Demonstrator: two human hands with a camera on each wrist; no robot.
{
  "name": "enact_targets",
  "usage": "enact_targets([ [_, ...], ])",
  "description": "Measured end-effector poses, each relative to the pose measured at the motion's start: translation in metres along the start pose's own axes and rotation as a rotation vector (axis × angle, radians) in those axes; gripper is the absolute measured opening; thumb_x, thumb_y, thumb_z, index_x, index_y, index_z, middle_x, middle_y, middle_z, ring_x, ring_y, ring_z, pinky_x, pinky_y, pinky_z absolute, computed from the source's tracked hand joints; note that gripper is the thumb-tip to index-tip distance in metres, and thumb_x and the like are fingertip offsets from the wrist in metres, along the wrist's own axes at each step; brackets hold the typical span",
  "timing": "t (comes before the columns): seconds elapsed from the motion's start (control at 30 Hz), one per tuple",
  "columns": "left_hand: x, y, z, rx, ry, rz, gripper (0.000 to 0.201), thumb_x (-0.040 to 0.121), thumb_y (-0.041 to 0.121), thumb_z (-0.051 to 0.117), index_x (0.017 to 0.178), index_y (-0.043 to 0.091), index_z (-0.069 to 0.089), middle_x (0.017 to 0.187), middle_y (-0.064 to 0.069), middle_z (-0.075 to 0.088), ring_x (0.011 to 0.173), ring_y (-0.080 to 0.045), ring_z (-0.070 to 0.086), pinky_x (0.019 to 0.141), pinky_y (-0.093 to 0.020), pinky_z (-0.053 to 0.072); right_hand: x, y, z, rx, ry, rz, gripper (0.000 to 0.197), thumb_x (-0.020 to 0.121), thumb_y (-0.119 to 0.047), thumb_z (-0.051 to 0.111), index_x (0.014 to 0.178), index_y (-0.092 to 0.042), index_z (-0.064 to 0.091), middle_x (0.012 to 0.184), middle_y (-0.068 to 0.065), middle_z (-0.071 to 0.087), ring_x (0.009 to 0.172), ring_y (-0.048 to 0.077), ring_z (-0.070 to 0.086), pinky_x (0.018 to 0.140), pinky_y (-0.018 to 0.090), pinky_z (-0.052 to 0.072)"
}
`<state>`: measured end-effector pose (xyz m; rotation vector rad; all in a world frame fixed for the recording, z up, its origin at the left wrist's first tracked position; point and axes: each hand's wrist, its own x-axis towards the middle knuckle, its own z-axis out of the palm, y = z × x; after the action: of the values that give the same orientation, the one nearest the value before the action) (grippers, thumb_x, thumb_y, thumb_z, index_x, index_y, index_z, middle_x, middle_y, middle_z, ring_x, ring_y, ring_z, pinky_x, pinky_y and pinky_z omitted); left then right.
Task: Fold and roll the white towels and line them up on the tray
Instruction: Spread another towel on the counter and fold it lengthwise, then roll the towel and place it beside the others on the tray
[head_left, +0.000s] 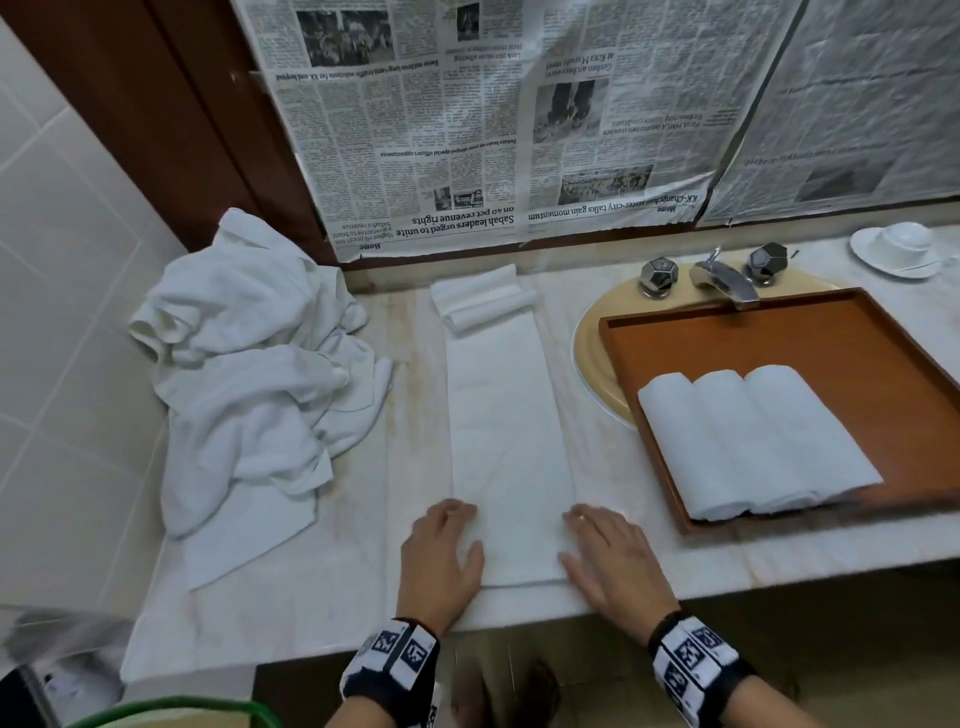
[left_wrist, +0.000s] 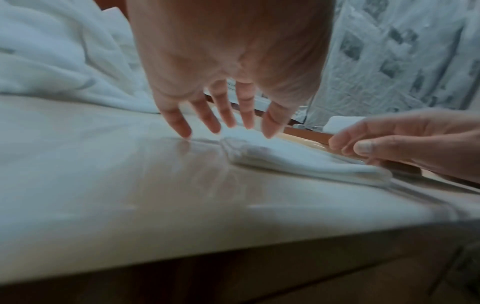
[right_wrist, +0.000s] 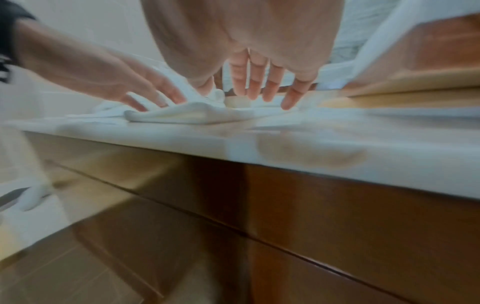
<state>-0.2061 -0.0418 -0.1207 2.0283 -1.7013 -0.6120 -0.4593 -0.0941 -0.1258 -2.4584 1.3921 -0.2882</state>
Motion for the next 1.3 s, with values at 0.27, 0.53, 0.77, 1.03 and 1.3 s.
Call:
enact_targets([
  [0.27, -0.018, -0.013, -0.006, 0.241, -0.208, 0.329, 0.059, 0.073, 0.072, 0.056, 0.123, 0.041, 0.053, 0.131, 0.016, 0.049, 0.118, -0.012, 0.043, 0.093, -0.035, 0.038, -0.017, -0.035, 0.013, -0.086, -0.002, -0.194, 0.031, 0.083, -0.035, 0.052, 0.107, -0.020, 0.064, 0.109, -0.001, 0.062, 0.095, 0.016, 0.062, 0.079, 0.026, 0.055],
  [0.53, -0.025, -0.005, -0.005, 0.282, -0.204, 0.405, 0.032, 0.078, 0.060, 0.056, 0.102, 0.039, 0.057, 0.106, 0.018, 0.056, 0.096, -0.014, 0.056, 0.074, -0.031, 0.045, -0.029, -0.032, 0.006, -0.044, -0.031, -0.226, 0.035, 0.077, -0.035, 0.060, 0.109, -0.021, 0.061, 0.113, -0.003, 0.058, 0.101, 0.012, 0.057, 0.087, 0.024, 0.053],
  [0.77, -0.031, 0.000, -0.004, 0.294, -0.180, 0.457, 0.035, 0.069, 0.063, 0.061, 0.094, 0.039, 0.054, 0.095, 0.020, 0.055, 0.085, -0.009, 0.056, 0.069, -0.029, 0.048, -0.036, -0.022, 0.003, -0.013, -0.118, -0.283, 0.026, 0.077, -0.030, 0.067, 0.102, -0.026, 0.060, 0.106, -0.009, 0.058, 0.095, 0.005, 0.054, 0.080, 0.015, 0.051],
  [1.03, -0.023, 0.016, -0.007, 0.206, -0.286, 0.304, 0.030, 0.084, 0.043, 0.050, 0.108, 0.031, 0.063, 0.101, 0.012, 0.062, 0.093, -0.013, 0.057, 0.077, -0.027, 0.041, -0.005, -0.003, -0.024, 0.291, -0.266, -0.072, 0.024, 0.090, -0.026, 0.056, 0.108, -0.018, 0.070, 0.096, -0.014, 0.062, 0.090, 0.003, 0.056, 0.083, 0.022, 0.047],
  [1.3, 0.004, 0.017, -0.019, -0.076, -0.259, -0.042, 0.017, 0.089, 0.041, 0.066, 0.099, 0.028, 0.068, 0.089, 0.010, 0.068, 0.082, -0.009, 0.059, 0.071, -0.023, 0.039, 0.001, 0.001, -0.019, 0.520, -0.138, 0.157, 0.023, 0.091, -0.014, 0.057, 0.111, -0.024, 0.063, 0.100, -0.006, 0.058, 0.083, 0.005, 0.056, 0.078, 0.017, 0.044],
])
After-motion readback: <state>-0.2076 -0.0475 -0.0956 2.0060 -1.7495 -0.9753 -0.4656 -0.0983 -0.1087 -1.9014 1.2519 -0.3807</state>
